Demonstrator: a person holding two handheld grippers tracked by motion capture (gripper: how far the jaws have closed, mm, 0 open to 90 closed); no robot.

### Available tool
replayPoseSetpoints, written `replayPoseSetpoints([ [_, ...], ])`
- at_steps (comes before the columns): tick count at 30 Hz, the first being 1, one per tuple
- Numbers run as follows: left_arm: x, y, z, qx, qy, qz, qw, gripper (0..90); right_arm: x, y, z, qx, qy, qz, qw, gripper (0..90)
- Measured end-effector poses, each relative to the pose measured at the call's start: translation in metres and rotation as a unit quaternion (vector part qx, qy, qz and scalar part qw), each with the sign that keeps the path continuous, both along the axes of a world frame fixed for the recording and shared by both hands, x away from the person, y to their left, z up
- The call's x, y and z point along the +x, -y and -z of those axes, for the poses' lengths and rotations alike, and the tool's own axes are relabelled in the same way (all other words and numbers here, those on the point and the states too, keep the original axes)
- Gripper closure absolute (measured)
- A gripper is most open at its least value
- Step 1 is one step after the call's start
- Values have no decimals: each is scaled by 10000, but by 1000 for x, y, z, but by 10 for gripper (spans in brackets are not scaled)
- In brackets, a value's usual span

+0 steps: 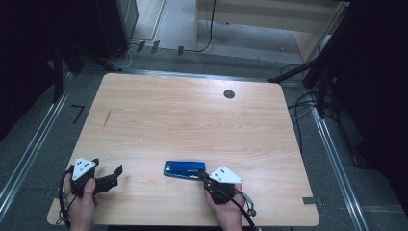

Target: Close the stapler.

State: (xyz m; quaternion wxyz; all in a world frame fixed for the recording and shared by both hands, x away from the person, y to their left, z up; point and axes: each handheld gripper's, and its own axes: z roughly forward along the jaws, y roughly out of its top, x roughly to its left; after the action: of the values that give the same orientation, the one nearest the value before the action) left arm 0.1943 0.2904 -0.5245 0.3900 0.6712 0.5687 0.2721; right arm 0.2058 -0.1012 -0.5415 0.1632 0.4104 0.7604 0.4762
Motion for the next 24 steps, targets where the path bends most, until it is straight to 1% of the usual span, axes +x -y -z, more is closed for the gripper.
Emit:
replayPoseSetpoints([
  [8, 0, 1, 0, 44, -23, -1, 10000, 121, 3, 2, 0, -8, 12, 55, 10000, 900],
  [13, 1, 0, 0, 11, -41, -30, 10000, 121, 5, 2, 0, 6, 2, 65, 10000, 900],
  [24, 1, 0, 0, 18, -45, -10, 10000, 121, 8, 1, 0, -9, -4, 88, 10000, 900],
])
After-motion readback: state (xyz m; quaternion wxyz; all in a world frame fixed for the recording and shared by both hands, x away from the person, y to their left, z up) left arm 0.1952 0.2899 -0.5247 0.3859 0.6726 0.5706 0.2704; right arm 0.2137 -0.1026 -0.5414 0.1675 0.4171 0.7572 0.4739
